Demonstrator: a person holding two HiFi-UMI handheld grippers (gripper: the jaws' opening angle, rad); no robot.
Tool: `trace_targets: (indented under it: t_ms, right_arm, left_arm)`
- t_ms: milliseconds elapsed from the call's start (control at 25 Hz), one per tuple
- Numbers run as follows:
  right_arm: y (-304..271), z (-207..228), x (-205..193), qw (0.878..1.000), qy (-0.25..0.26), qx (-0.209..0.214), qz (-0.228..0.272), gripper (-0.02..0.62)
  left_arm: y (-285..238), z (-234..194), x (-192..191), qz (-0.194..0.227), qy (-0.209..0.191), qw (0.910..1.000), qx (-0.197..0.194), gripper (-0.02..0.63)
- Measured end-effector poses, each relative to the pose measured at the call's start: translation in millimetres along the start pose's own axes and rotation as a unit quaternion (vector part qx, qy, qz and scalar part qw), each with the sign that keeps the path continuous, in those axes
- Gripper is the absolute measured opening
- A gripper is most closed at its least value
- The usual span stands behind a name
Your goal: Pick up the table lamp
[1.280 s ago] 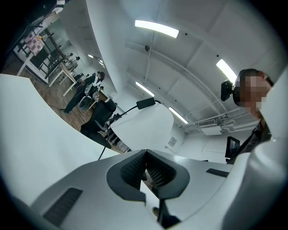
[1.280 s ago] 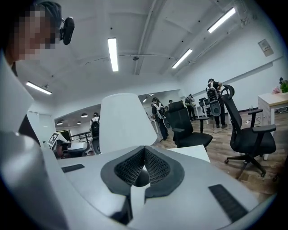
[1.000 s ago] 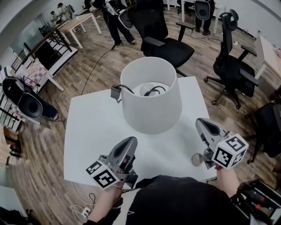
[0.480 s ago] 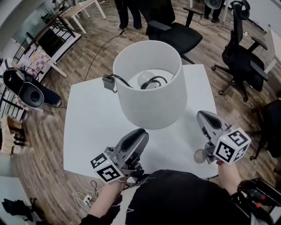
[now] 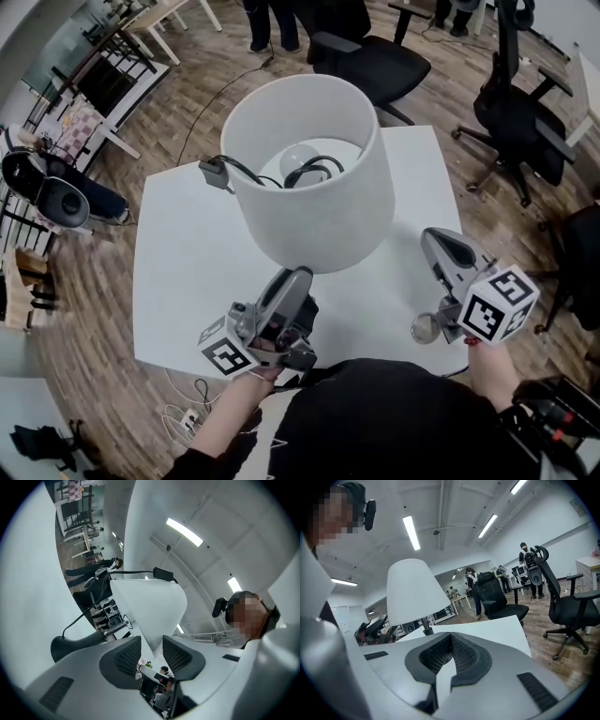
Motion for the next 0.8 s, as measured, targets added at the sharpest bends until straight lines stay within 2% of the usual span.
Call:
trace_targets:
  t_ms: [560,800]
  right_arm:
    - [0.0,-1.9,-0.4,1.0,0.0,0.016,0.004,0.015]
    - [-4.3,-12.5,-0.6,1.0,0.004,0.026,0.005,0.015]
  left_arm:
    - [-10.1,2.4,0.3,0.006,0.003,0.9999,-0.009,0.101]
    - [-22.1,3.1,12.4,0.009,0.007,0.9998,-0.014,0.089]
Point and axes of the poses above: the fingertips, and each gripper's own axes: y backward along the fingers, z to its right, x out of its top, the point moved 6 cm from there along y, backward along the fingers
